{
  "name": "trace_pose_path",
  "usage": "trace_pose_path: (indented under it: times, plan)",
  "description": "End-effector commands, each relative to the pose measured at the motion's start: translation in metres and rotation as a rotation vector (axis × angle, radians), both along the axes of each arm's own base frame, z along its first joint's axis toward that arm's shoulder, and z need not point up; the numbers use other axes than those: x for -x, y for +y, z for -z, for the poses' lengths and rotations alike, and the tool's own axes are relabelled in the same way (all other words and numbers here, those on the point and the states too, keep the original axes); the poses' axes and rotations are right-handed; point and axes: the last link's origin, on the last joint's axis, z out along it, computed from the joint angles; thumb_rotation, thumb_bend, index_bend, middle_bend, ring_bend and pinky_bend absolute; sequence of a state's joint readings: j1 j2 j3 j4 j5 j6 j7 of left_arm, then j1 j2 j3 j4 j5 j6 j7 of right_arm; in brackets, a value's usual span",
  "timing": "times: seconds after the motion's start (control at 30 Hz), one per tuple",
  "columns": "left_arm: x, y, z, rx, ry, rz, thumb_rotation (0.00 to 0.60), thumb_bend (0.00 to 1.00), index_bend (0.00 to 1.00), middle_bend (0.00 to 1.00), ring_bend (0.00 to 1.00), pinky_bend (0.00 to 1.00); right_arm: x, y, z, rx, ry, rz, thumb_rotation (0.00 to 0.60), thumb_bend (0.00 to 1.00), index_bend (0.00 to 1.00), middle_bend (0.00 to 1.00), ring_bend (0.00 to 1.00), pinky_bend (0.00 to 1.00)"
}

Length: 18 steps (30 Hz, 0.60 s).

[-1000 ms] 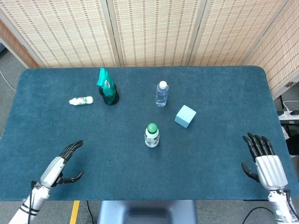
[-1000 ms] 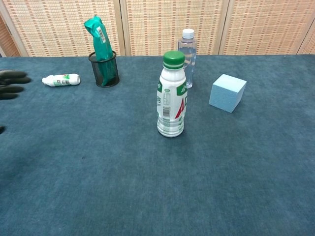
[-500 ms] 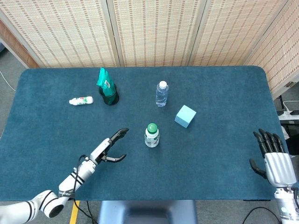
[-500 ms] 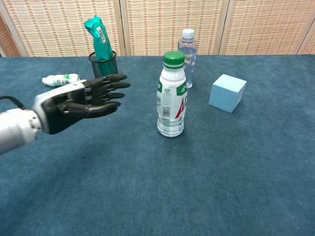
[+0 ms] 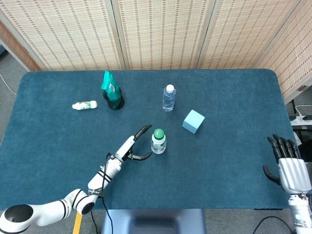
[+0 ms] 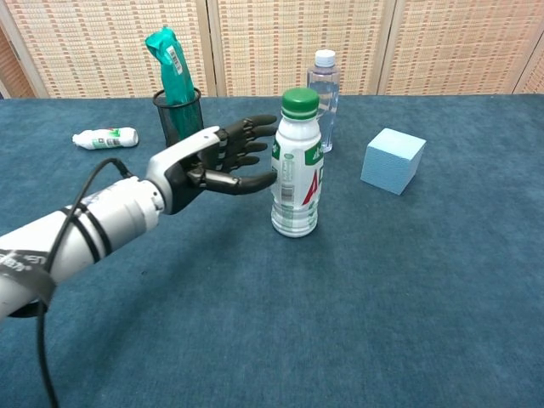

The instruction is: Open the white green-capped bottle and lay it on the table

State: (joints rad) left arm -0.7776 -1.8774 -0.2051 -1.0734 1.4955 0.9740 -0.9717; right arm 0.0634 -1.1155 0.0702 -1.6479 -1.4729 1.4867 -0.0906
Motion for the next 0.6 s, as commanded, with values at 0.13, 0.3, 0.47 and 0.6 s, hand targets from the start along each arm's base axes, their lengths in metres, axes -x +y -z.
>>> trace_pose_path:
  times: [0.13,0.3,0.47,0.6]
  plan:
    - [-0.013,0.005,0.012,0.019,-0.027,0.013,0.600,0.32,0.00,0.00,0.00,0.00,0.002,0.000,-0.003,0.002,-0.010,0.012,0.600,0.26,0.00,0.00,0.00,0.00]
    - [-0.024,0.008,0.016,0.020,-0.037,0.034,0.600,0.32,0.00,0.00,0.00,0.00,0.003,-0.001,-0.005,-0.004,-0.017,0.016,0.600,0.26,0.00,0.00,0.00,0.00]
    - [-0.031,0.008,0.023,0.017,0.007,0.070,0.600,0.32,0.01,0.01,0.00,0.00,0.003,0.000,-0.006,-0.012,-0.029,0.015,0.600,0.26,0.00,0.00,0.00,0.00]
    - [-0.033,0.008,0.026,0.023,0.019,0.074,0.600,0.32,0.12,0.09,0.00,0.00,0.002,0.000,-0.006,-0.017,-0.032,0.014,0.600,0.26,0.00,0.00,0.00,0.00]
